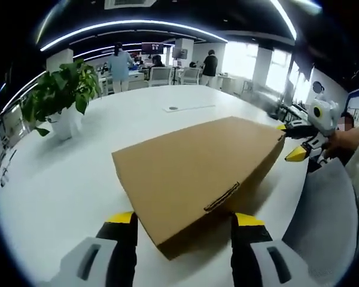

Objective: Operate the shoe box by opening the lid, removing the specified soft item, and placing it in the target area until the item is outside and the box remains undamaged.

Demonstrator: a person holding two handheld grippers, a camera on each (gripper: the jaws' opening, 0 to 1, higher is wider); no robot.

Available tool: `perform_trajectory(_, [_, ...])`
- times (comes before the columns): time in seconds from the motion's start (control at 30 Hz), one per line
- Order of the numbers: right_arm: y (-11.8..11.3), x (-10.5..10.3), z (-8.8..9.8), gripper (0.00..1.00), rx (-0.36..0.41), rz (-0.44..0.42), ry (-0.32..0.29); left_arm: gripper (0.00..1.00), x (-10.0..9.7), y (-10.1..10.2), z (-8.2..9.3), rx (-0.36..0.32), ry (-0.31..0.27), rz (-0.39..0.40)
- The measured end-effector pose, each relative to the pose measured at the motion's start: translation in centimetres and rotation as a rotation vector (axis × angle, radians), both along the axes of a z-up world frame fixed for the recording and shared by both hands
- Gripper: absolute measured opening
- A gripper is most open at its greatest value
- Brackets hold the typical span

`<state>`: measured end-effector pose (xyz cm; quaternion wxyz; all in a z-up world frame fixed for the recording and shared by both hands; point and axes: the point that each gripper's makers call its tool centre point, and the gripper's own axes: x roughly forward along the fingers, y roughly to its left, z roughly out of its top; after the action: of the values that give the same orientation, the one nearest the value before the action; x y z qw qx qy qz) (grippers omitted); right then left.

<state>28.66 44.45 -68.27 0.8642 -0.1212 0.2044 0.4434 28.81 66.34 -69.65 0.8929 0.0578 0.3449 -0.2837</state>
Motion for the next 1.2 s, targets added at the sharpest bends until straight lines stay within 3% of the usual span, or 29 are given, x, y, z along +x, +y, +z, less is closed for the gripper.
perform_trajectory(0.6, [0.2, 0.6, 3.1, 0.46, 0.008, 0.019, -0.067, 0.62, 0.3, 0.2, 2.8, -0.051, -0.069, 0.031])
perform_trajectory(1.2, [0.5, 3.5, 6.8, 0.49, 0.034, 0.018, -0.138, 0.60, 2.2, 0.2, 6.6, -0.051, -0.159, 0.035])
